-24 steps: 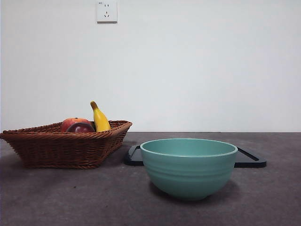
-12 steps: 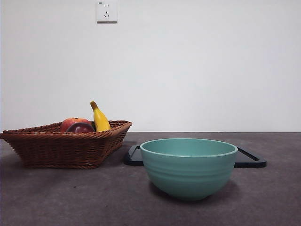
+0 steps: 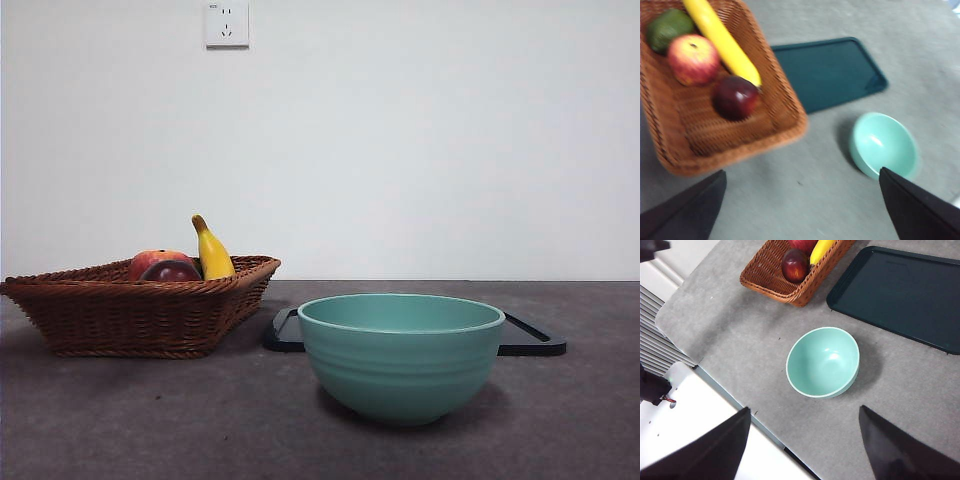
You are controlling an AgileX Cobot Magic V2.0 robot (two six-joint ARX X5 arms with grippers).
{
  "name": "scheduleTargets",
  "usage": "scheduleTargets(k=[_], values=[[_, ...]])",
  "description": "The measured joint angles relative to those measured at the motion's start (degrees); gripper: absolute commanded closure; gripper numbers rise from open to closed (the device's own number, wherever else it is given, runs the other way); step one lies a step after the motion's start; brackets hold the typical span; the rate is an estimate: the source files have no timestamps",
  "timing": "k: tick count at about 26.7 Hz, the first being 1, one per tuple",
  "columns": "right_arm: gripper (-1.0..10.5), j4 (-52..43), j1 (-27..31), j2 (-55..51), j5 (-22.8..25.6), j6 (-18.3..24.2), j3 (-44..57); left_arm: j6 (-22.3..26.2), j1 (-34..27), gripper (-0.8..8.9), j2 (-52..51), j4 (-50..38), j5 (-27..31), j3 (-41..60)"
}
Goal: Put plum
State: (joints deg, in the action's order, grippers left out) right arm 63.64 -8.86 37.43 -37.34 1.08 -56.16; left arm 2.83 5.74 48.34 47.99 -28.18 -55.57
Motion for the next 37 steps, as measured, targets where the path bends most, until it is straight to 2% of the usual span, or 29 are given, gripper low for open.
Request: scheduleTargets(k=[5,13,18,27,37], values=[[6.0,0.0,0.0,0.0,0.0,0.0,0.0,-0.5,1.6,3.22,6.8,-5.5,2.1,0.0],[6.0,0.0,0.0,0.2,0.0,0.0,0.0,-0.6,4.9,3.25,18.1,-15.0,8.7,-1.0],[6.0,0.0,0.0,0.8,0.0,0.0,0.0,-0.6,6.2,3.50,23.8,-20.7,9.1,-1.6],[6.0,0.0,0.0,1.3,0.0,-0.1,0.0,1.3,9.1,3.49,32.7,-26.4,14.3,-1.7],[6.0,0.0,0.0,1.4,0.0,-1.5,0.0,3.8,10.2,3.49,42.8,-31.4,17.4,-1.7]])
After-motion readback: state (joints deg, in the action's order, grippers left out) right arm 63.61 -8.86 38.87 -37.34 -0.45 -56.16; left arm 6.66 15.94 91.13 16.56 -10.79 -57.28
